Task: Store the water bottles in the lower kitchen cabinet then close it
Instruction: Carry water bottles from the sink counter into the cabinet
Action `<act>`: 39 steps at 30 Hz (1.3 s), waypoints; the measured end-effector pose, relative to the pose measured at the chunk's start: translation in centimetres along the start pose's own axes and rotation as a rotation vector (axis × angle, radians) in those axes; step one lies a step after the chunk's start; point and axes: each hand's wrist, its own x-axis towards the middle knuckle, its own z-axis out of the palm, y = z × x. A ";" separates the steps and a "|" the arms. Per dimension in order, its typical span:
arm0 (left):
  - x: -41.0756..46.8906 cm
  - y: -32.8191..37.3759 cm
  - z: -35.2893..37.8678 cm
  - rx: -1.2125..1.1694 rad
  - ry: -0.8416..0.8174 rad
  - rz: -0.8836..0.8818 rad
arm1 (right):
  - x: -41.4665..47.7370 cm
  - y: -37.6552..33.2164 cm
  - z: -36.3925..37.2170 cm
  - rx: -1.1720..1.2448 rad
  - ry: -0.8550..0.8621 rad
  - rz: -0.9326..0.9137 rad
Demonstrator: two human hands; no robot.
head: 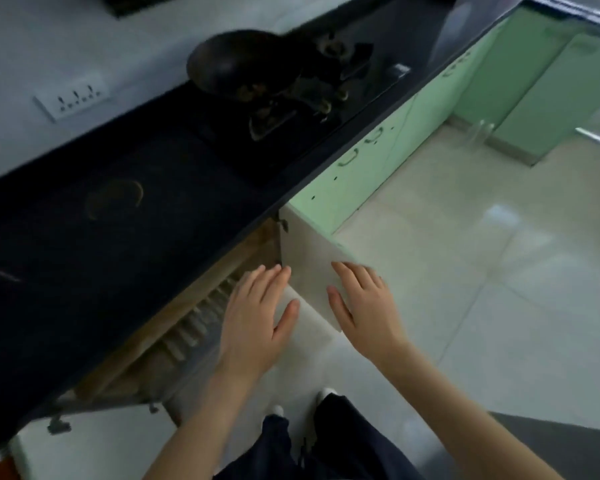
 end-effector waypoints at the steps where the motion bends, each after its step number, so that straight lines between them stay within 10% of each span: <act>1: 0.3 0.2 -0.3 0.023 -0.019 0.060 | -0.9 0.1 -0.6 -0.005 0.034 0.035; 14: 4.3 6.1 9.0 -0.056 -0.342 0.391 | -13.6 9.9 -2.9 -0.096 0.182 0.583; 39: 33.1 41.1 32.9 -0.100 -0.395 0.638 | -5.4 49.5 -21.9 -0.103 0.433 0.788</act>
